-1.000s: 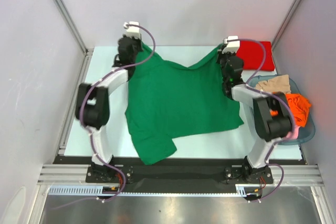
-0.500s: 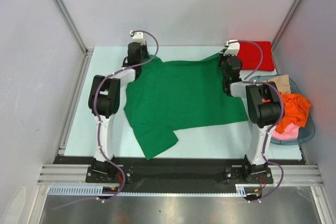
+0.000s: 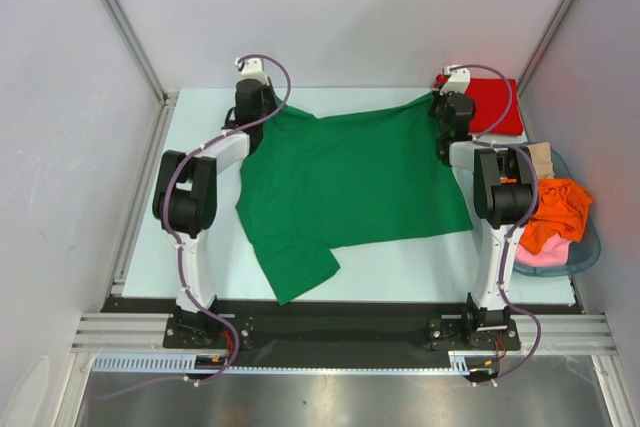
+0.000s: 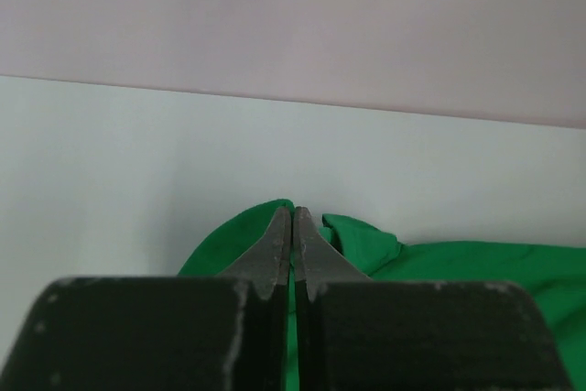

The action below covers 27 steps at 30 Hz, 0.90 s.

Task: Fold and stack the t-shirts
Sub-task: Fold the tshirt

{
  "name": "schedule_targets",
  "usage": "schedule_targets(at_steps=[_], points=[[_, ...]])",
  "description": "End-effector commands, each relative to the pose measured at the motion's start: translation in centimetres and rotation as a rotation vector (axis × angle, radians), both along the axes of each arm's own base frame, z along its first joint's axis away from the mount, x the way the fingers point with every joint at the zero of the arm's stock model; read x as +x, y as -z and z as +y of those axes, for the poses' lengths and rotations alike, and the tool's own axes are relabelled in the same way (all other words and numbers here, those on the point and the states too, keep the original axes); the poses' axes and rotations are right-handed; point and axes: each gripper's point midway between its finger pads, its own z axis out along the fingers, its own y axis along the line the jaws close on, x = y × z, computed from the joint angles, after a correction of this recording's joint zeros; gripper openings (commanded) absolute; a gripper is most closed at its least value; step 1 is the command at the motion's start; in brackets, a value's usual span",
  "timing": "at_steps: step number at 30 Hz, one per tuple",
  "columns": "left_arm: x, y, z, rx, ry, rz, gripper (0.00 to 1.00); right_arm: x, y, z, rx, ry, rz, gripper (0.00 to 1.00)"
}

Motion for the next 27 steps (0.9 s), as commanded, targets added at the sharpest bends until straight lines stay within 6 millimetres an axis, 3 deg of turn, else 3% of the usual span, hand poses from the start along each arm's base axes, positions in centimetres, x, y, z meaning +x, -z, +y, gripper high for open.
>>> schedule_targets(at_steps=[1, 6, 9, 12, 20, 22, 23, 27], points=[[-1.3, -5.8, 0.5, -0.081, -0.028, -0.067, 0.0, 1.0, -1.3, 0.6, 0.015, -0.05, 0.003, 0.0], [-3.3, -5.7, 0.0, -0.116, -0.003, 0.02, 0.0, 0.7, -0.7, 2.1, 0.05, -0.129, 0.088, 0.0], [-4.8, -5.8, 0.8, -0.119, -0.041, 0.056, 0.0, -0.1, 0.0, 3.3, 0.075, -0.196, 0.152, 0.0], [-6.0, -6.5, 1.1, -0.125, -0.043, 0.057, 0.0, -0.9, 0.1, 3.4, 0.113, -0.193, 0.195, 0.0], [-9.5, -6.2, 1.6, -0.144, -0.051, 0.141, 0.0, -2.5, 1.6, 0.6, 0.282, -0.105, 0.356, 0.0], [-10.4, -6.2, 1.7, -0.139, -0.049, 0.153, 0.0, -2.9, 1.6, 0.8, 0.3, -0.108, 0.371, 0.0], [-10.9, -5.7, 1.8, -0.134, -0.052, 0.172, 0.0, -2.9, 1.2, -0.7, 0.312, -0.096, 0.372, 0.0], [-12.6, -4.0, 2.8, -0.1, -0.08, 0.243, 0.0, -3.5, 1.1, -1.7, 0.355, -0.086, 0.427, 0.0]])
